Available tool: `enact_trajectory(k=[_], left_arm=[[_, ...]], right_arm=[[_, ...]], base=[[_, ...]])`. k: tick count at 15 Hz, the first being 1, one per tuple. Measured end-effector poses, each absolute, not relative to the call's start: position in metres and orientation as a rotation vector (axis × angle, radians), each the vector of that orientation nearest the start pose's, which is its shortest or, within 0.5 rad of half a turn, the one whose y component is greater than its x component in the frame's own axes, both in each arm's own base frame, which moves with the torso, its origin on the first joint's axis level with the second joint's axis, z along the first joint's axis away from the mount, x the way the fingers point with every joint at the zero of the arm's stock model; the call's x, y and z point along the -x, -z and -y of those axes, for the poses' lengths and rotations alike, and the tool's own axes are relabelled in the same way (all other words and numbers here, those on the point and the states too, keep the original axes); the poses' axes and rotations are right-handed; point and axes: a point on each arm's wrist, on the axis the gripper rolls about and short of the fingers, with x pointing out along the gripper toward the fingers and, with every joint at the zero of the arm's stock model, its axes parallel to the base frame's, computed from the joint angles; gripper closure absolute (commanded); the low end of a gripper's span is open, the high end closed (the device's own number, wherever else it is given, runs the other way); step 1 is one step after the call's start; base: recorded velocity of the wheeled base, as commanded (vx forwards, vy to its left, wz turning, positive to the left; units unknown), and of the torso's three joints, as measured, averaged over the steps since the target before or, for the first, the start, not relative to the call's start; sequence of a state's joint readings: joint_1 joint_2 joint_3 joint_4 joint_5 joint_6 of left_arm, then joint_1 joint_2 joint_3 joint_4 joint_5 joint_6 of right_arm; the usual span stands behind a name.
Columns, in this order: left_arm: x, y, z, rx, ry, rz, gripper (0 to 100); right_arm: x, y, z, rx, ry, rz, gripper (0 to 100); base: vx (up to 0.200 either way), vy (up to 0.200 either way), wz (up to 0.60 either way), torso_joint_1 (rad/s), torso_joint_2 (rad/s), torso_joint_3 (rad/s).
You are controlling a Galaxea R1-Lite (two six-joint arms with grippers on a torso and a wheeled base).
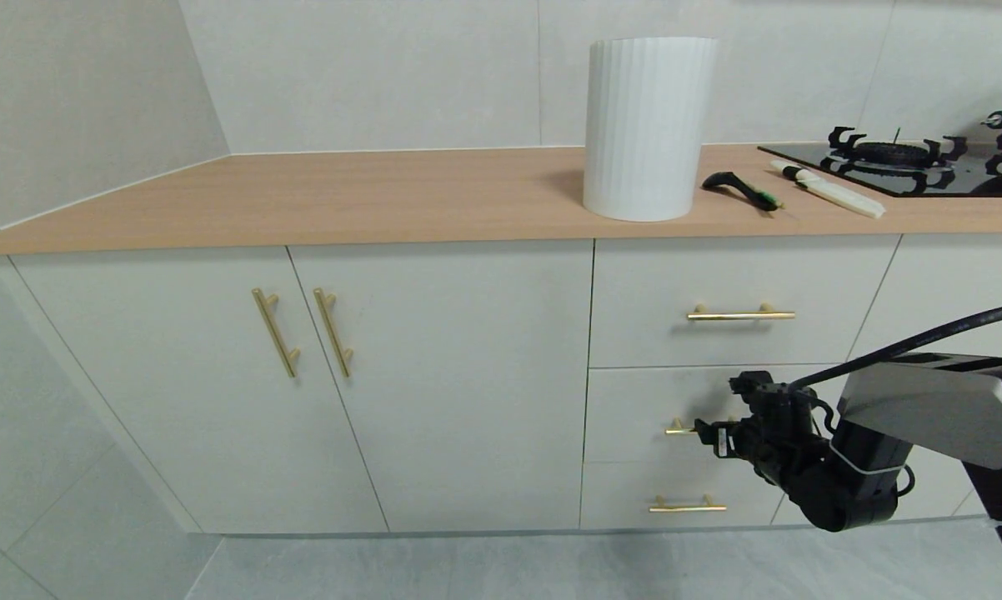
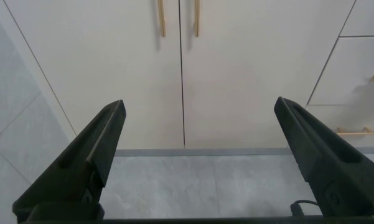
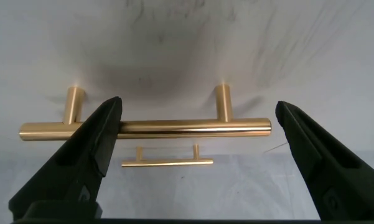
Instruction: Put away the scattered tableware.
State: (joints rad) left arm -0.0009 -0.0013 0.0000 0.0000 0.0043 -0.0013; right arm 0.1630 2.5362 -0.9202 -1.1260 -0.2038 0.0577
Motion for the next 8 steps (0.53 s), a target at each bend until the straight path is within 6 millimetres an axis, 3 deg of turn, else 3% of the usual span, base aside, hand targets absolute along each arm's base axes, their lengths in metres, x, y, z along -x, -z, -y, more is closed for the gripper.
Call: enact_trajectory(k=[8], left_arm=[[0.023,-0.075,0.0,0.001,-0.004,0.001,0]], right_arm=[[-0.388,0.066,-0.058,0.087,0.046,-0.581,0]], base=[[0.0,0.0,0.0,0.0,0.0,0.0]])
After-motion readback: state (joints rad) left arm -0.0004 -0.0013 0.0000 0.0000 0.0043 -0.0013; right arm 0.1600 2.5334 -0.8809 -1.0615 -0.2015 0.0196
